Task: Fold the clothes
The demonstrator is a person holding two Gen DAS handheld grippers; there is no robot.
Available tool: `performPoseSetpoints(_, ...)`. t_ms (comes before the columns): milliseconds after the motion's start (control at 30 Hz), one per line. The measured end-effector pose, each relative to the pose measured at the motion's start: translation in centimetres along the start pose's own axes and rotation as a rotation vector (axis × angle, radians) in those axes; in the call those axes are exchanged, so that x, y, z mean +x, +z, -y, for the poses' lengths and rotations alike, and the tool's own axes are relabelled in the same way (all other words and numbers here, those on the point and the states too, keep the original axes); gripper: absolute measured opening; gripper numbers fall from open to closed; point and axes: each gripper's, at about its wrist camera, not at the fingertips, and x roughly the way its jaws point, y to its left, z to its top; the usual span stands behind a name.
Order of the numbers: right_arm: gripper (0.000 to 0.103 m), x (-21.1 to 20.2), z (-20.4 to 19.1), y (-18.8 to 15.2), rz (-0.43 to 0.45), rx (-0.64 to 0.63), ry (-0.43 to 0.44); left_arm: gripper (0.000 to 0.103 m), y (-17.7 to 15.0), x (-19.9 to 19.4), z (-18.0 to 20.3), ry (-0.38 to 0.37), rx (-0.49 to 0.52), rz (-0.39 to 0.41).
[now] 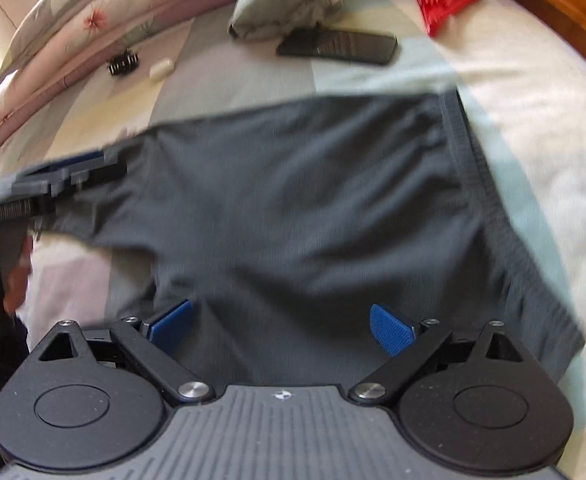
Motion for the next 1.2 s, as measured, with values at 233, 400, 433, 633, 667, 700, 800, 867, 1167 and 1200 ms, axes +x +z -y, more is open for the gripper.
performPoseSetpoints(233,0.098,0.7,1.7,-0.5,0.035,0.082,-0.009,0.095,-0.1,0.3,0.0,-0.007,-0.005,-0.013)
performPoseSetpoints(400,0.098,2.1,2.8,2.4,0.096,0.081,0.000,0.095,-0.4,1.3,0.1,0.016,0.005,-0.050)
performPoseSetpoints(433,0.098,2.7,3.1,3.0,0.098,0.084,-0.004,0.095,-0.4,1.5,0.2,0.019,0.010,-0.058)
performPoseSetpoints(633,0.098,5.4,4.8,5.8,0.166,0.043,-0.098,0.095,-0.9,2.5,0.8,0.027,0.036,-0.090)
performPoseSetpoints(667,0.098,5.6,5.1,6.1,0.180,0.027,-0.149,0.095,-0.9,2.6,0.8,0.030,0.038,-0.092)
performPoseSetpoints(700,0.098,5.6,5.4,6.3,0.183,0.038,-0.151,0.095,-1.0,2.6,0.9,0.033,0.040,-0.094)
performPoseSetpoints(800,0.098,5.4,5.7,7.2,0.175,0.064,-0.155,0.095,-1.0,2.5,0.8,0.043,0.038,-0.091)
performPoseSetpoints(867,0.098,4.7,4.5,7.7,0.191,0.024,-0.154,0.095,-0.9,2.4,0.6,0.049,0.035,-0.088)
performPoseSetpoints(1167,0.099,7.5,-0.1,13.6,0.239,-0.230,-0.419,0.095,-0.7,2.4,-0.4,0.076,0.014,-0.084)
performPoseSetpoints(1200,0.099,7.9,0.2,14.1,0.241,-0.217,-0.422,0.095,-0.7,2.4,-0.4,0.076,0.012,-0.084)
